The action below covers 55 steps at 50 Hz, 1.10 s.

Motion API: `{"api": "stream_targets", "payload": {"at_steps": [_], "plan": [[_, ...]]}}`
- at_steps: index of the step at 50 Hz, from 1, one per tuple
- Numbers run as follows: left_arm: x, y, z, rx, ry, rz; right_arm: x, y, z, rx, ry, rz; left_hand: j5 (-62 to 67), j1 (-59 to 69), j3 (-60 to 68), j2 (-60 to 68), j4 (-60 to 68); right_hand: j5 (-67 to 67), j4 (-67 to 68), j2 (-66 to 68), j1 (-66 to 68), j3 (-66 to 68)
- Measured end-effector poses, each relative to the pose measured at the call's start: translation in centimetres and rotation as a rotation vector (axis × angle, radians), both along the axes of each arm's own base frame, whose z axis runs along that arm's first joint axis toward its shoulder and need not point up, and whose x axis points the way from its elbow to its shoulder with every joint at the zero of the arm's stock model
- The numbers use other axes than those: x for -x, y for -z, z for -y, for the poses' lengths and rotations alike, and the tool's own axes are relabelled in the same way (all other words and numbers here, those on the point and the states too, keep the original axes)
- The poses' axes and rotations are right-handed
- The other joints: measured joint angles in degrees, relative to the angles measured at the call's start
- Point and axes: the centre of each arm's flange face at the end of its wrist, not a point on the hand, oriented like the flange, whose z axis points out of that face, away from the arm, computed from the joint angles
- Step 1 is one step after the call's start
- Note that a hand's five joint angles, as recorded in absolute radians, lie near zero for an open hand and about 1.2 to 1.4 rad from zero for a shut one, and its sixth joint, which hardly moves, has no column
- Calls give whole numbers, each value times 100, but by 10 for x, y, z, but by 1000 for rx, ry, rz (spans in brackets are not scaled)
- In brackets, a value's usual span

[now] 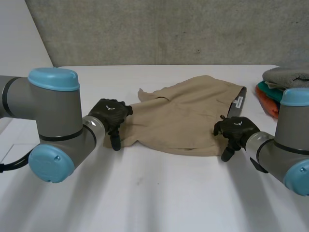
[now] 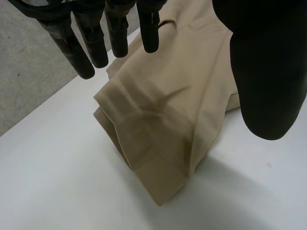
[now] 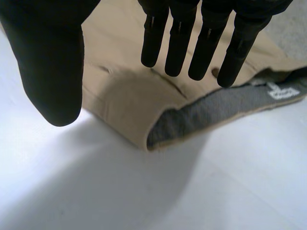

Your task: Fold the laundry.

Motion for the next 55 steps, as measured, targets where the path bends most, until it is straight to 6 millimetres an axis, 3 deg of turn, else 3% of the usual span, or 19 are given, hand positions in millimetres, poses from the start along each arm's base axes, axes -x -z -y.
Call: {"api": "stream_targets", "payload": {"at_steps": [4, 8, 14, 20, 26, 30, 35, 38, 41, 43, 46, 52, 55], "plan": [[-1, 0, 0, -3, -3, -3, 2, 13, 10, 11, 11, -2, 0, 0, 0, 0, 0, 525, 456, 440, 397, 443], [-1, 1, 0, -5, -2, -2, 1, 14, 19, 68, 15, 16, 0, 0, 0, 0, 0, 3522, 3464, 3489, 3050, 3426], [-1, 3, -3, -10, 0, 4, -7, -5, 16, 163, -9, 48, -86, -56, -43, -90, -77, 3822, 3818, 3689, 3189, 3731], [-2, 9, -8, -29, 1, 14, -30, -86, -22, 314, -94, 149, -96, -101, -74, -119, -111, 3854, 3823, 3689, 3190, 3731], [1, 22, -9, -52, 4, 29, -33, -154, -56, 364, -123, 271, -96, -101, -74, -119, -111, 3854, 3823, 3689, 3190, 3731], [4, 31, -8, -62, -4, 40, -33, -179, -67, 372, -126, 324, 81, 67, 54, 29, 48, 3854, 3823, 3689, 3190, 3731], [8, 39, -2, -51, -37, 43, -33, -199, -76, 380, -127, 358, 2178, 2366, 2102, 2087, 2161, 3854, 3824, 3689, 3190, 3731], [5, 34, 7, -11, -85, 34, -31, -203, -76, 386, -119, 354, 4692, 5052, 4659, 4691, 4733, 3854, 3824, 3689, 3190, 3731], [-3, 15, 16, 56, -149, 10, -27, -203, -71, 394, -98, 330, 5155, 5156, 5239, 5279, 5322, 3854, 3825, 3689, 3219, 3731], [-9, -9, 19, 114, -179, -22, -22, -201, -64, 404, -80, 302, 5155, 5156, 5242, 5282, 5323, 3854, 3825, 3689, 3234, 3731], [-18, -64, 10, 229, -173, -101, -15, -201, -55, 429, -60, 255, 5155, 5156, 5242, 5282, 5323, 3854, 3825, 3689, 3234, 3731], [-38, -190, -44, 511, -59, -294, -5, -213, -43, 505, -37, 187, 5155, 5156, 5242, 5282, 5323, 3854, 3826, 3689, 3234, 3731], [-46, -230, -67, 597, -4, -343, -3, -224, -39, 538, -25, 182, 5155, 5156, 5242, 5282, 5323, 3856, 3827, 3689, 3234, 3760]]}}
